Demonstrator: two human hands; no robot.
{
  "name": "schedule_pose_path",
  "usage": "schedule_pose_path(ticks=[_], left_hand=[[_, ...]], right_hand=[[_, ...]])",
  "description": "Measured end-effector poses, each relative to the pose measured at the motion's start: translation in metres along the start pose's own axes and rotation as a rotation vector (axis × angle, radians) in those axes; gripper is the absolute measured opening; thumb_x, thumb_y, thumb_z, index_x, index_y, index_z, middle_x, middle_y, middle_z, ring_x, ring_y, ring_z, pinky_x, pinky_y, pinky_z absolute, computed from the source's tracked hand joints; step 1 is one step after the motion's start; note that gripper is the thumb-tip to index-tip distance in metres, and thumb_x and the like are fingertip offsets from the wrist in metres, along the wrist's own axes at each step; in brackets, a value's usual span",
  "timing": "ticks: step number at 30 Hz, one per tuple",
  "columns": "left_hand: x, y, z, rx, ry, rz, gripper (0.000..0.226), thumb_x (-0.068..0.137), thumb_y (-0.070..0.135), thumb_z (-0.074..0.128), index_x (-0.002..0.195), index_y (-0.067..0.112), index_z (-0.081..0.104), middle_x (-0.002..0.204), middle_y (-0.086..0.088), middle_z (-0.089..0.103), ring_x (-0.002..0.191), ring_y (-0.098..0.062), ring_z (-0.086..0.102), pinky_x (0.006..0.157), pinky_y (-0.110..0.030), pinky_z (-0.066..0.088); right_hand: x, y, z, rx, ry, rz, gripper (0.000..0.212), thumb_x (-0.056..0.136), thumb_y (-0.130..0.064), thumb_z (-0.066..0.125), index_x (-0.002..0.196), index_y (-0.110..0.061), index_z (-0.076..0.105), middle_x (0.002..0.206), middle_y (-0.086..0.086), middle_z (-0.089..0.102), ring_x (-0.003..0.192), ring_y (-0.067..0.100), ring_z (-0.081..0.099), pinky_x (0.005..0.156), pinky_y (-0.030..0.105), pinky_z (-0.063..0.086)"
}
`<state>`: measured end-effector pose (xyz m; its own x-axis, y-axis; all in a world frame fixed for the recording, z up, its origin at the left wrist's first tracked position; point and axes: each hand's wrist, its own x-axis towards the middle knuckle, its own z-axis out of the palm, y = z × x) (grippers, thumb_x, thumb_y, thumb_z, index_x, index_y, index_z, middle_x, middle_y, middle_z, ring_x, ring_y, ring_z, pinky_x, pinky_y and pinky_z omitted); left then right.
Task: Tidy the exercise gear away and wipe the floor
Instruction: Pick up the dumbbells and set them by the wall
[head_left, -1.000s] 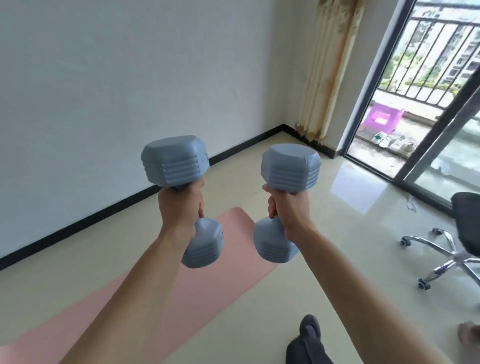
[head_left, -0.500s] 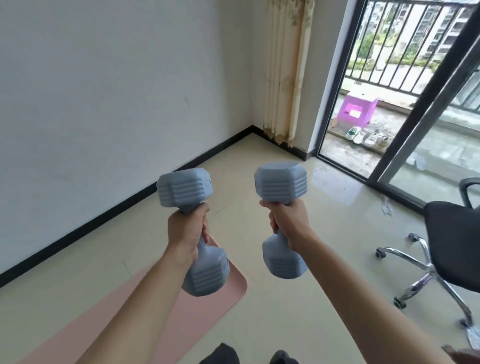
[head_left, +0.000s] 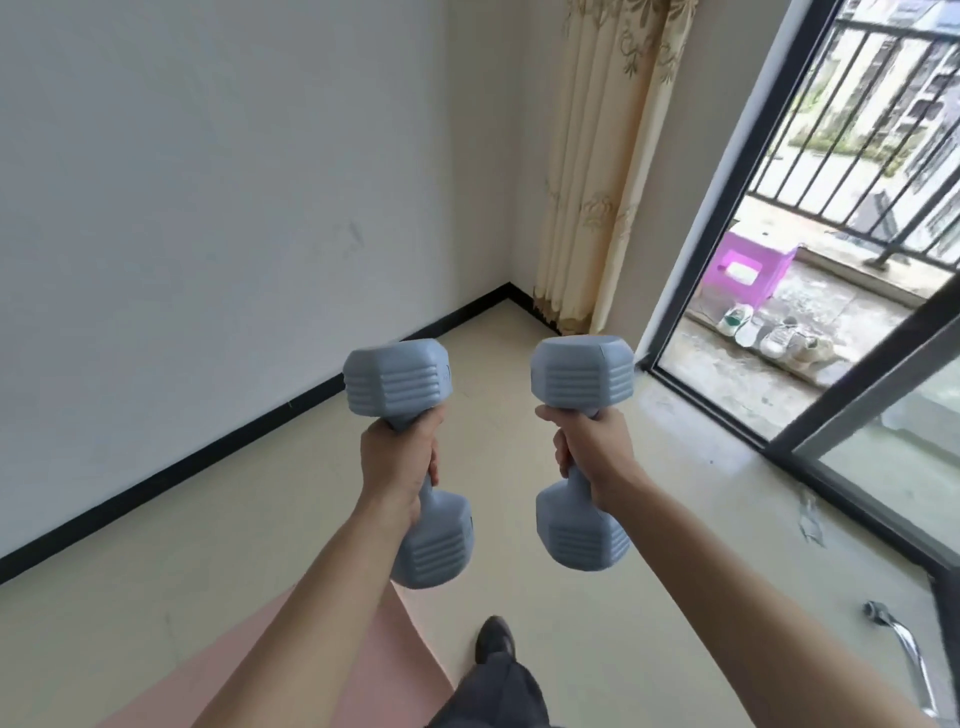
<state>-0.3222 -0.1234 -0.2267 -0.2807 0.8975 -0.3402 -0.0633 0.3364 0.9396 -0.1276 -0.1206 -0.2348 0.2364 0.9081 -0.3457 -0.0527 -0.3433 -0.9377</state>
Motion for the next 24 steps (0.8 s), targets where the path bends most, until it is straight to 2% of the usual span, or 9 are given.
schedule_pose_path(ticks=[7, 12, 17, 24], left_hand=[[0.148, 0.075, 0.070, 0.018, 0.039, -0.035, 0.041, 0.078, 0.032, 0.072, 0.054, 0.014, 0.045, 0.048, -0.007, 0.046, 0.045, -0.019, 0.039, 0.050, -0.029, 0.038], [0.249, 0.113, 0.124, 0.001, 0.057, -0.036, 0.039, 0.077, 0.034, 0.074, 0.060, 0.012, 0.047, 0.051, -0.006, 0.045, 0.051, -0.021, 0.040, 0.053, -0.031, 0.038], [0.361, 0.136, 0.191, -0.001, 0.165, -0.016, 0.037, 0.078, 0.035, 0.074, 0.064, 0.011, 0.050, 0.058, -0.013, 0.045, 0.054, -0.023, 0.042, 0.052, -0.029, 0.039], [0.507, 0.179, 0.255, 0.014, 0.307, -0.138, 0.039, 0.079, 0.035, 0.071, 0.061, 0.009, 0.048, 0.058, -0.014, 0.048, 0.053, -0.023, 0.044, 0.056, -0.030, 0.040]], right_hand=[[0.163, -0.086, 0.020, -0.051, -0.039, -0.002, 0.020, 0.080, -0.016, 0.072, 0.072, -0.011, 0.054, 0.053, 0.007, 0.043, 0.044, 0.016, 0.038, 0.043, 0.025, 0.034], [0.289, -0.129, 0.037, -0.040, -0.084, -0.004, 0.020, 0.081, -0.016, 0.070, 0.071, -0.011, 0.053, 0.055, 0.009, 0.045, 0.045, 0.016, 0.039, 0.045, 0.025, 0.035], [0.434, -0.153, 0.054, -0.048, -0.162, 0.024, 0.020, 0.082, -0.017, 0.069, 0.071, -0.011, 0.053, 0.053, 0.007, 0.047, 0.044, 0.016, 0.040, 0.047, 0.026, 0.036], [0.620, -0.203, 0.092, -0.163, -0.243, 0.103, 0.021, 0.077, -0.021, 0.070, 0.070, -0.012, 0.053, 0.053, 0.006, 0.049, 0.044, 0.016, 0.042, 0.049, 0.029, 0.038]])
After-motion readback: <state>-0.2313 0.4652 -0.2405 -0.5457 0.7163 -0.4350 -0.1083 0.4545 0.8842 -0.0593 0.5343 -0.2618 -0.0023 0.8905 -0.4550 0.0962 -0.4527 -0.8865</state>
